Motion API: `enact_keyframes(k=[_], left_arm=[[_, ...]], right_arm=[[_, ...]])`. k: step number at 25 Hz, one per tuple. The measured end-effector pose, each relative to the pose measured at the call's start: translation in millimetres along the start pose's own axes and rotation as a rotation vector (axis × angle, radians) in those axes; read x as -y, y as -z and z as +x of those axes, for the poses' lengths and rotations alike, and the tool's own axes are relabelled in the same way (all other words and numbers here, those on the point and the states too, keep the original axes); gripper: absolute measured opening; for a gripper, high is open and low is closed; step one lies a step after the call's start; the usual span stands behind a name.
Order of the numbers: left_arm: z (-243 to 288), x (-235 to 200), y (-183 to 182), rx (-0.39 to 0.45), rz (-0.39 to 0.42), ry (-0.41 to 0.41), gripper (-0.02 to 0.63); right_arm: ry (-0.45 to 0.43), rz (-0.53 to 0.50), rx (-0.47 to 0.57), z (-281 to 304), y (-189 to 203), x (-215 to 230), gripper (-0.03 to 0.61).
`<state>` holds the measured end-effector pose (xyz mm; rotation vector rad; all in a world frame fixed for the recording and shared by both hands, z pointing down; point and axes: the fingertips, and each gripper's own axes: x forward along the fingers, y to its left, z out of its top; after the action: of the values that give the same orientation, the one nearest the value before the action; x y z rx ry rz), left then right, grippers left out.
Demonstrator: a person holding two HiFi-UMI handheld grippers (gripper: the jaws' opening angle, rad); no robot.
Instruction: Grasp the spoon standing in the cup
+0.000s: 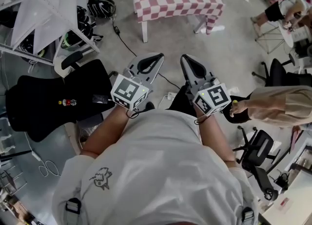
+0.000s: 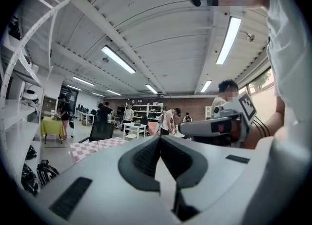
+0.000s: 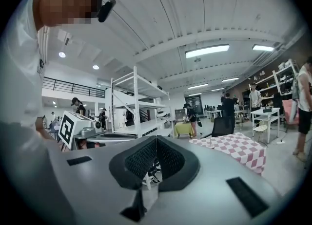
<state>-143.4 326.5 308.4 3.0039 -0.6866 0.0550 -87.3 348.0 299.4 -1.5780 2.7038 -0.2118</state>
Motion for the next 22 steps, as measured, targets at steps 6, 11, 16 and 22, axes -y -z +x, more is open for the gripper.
enact_keyframes(k=[6, 11, 16, 22], left_arm=[[19.4, -38.5, 2.9, -0.001, 0.004, -0.017, 0.014], [53.5, -66.4, 5.2, -0.028, 0.03, -0.035, 0.014], [100.4, -120.2, 13.8, -0.053, 0.027, -0.068, 0.014], [197.0, -172.9, -4.5, -0.047, 0.014, -0.109, 0.014]], right_arm=[[-0.035, -0.003, 0.005, 40.3, 1.9, 16.0, 0.031], [-0.065, 0.027, 0.022, 71.9, 3.7, 61.1, 0.031], [-0.108, 0.051, 0.03, 127.8, 3.8, 113.6, 0.031], [-0.149, 0.059, 0.025, 174.7, -19.7, 211.2, 0.031]])
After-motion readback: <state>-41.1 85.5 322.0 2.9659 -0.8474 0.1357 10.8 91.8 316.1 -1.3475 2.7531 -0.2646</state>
